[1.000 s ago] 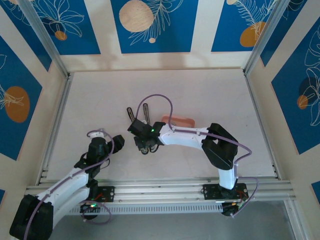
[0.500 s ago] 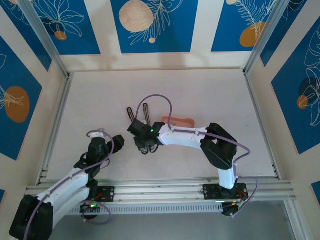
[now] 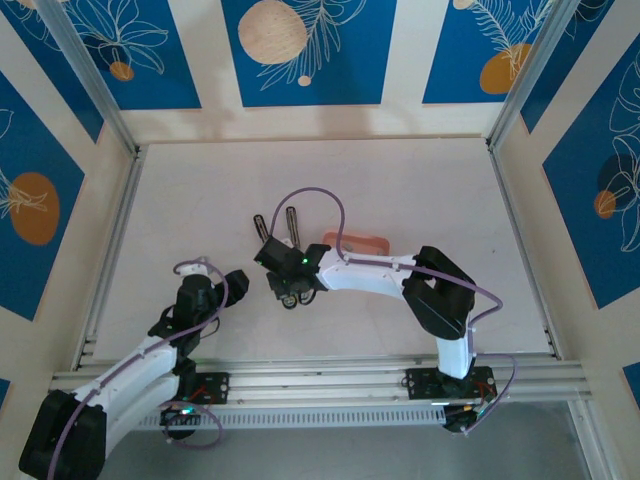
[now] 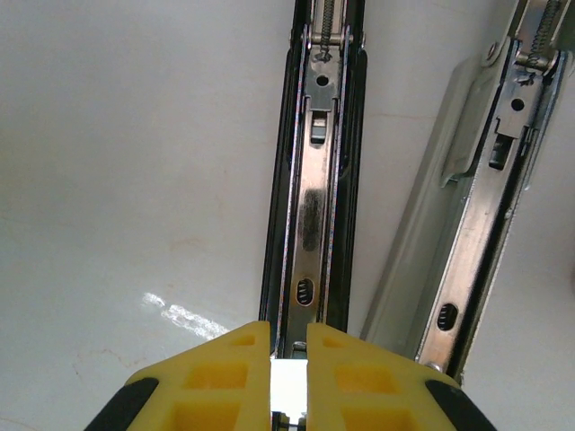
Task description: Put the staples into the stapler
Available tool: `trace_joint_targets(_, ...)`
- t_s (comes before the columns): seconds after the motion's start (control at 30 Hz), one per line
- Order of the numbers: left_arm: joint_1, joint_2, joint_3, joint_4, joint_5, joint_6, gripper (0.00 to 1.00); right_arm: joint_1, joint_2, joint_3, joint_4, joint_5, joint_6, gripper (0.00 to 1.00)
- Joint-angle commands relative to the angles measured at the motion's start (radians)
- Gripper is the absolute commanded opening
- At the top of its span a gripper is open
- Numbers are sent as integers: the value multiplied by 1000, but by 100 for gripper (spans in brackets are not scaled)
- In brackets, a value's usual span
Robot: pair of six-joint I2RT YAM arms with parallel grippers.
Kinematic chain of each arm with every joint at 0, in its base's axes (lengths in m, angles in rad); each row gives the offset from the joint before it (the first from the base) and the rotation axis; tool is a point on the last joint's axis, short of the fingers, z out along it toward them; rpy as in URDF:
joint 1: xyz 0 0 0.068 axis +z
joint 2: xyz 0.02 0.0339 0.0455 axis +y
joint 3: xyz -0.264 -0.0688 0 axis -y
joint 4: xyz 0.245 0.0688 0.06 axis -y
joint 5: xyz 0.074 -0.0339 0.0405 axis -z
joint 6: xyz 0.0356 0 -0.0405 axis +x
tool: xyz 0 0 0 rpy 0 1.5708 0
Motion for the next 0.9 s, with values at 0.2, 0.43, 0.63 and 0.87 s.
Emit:
trace_joint_targets(0.2,12,-13,-7,-12,-1,16,80,9,-11,-16,-4,15,-8,13)
trace_joint_targets(0.43,13,-12,-7,-12,-1,17,80,10,-2,-16,-6,9,-7,13)
trace_joint_targets(0.63,12,-12,-6,-11,-3,18,80,10,0,-21,-7,11,-3,13)
trace_joint_targets(0.87,12,-12,-5,-10,-3,19,80,13,8,-22,-11,9,-3,13)
